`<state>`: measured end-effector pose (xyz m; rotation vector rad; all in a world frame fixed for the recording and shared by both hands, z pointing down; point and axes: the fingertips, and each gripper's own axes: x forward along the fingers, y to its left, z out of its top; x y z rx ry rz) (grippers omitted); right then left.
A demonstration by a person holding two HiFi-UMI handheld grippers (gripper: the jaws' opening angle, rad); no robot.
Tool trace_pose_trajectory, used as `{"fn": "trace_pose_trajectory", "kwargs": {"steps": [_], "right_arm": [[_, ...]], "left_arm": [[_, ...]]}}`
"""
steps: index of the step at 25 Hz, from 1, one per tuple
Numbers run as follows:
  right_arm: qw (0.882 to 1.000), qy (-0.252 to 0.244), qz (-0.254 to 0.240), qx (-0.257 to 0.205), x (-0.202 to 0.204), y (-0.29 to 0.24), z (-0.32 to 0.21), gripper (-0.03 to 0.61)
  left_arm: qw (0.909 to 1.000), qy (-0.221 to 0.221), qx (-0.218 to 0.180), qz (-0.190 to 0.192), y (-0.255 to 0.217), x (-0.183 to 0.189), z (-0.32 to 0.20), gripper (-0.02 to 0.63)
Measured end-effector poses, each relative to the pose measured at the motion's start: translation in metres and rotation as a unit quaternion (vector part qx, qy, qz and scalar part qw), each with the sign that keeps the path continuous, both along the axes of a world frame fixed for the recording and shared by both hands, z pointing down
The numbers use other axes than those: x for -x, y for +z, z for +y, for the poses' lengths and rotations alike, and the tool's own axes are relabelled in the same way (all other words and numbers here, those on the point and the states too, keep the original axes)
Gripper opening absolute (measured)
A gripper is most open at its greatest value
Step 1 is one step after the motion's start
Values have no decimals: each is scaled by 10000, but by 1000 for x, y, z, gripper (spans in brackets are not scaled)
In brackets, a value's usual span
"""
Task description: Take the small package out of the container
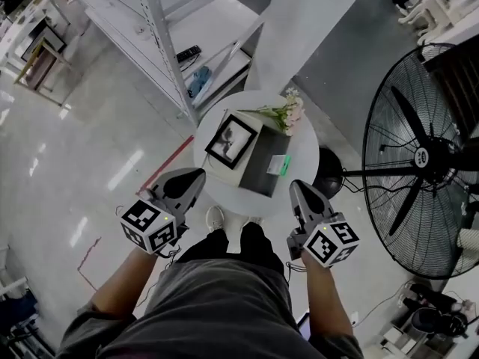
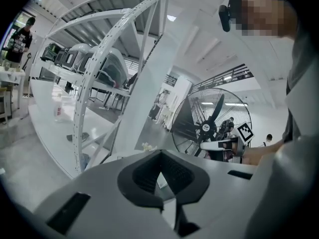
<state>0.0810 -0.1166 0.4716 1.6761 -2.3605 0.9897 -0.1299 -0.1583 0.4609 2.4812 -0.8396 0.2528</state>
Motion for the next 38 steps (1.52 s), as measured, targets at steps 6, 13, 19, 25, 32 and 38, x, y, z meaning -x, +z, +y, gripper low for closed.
{"fn": "trace_pose_trajectory", "kwargs": {"steps": [6,13,19,25,32,38], "right_arm": [[9989,213,-45,409,-27,45,-23,23],[9953,179,183,932,-49,109,-43,26],[9935,40,139,1127,-53,138,-57,26],[9913,48,182,1304,-61,161,-63,31],[9873,-23,206,1575,-52,182,-57,89],[9840,58,417,1729,-45,199,-56,117]], "left_arm": [[9994,-161,178,-232,17,-4,-9,15],[9973,-395,380,-496,34,-16,-16,15],[9944,-610,545,-662,46,-27,-18,15],[9918,-772,657,-774,54,-38,-18,15],[9899,-809,747,-889,59,-44,-12,15],[9882,-835,837,-972,65,-40,-6,15]]}}
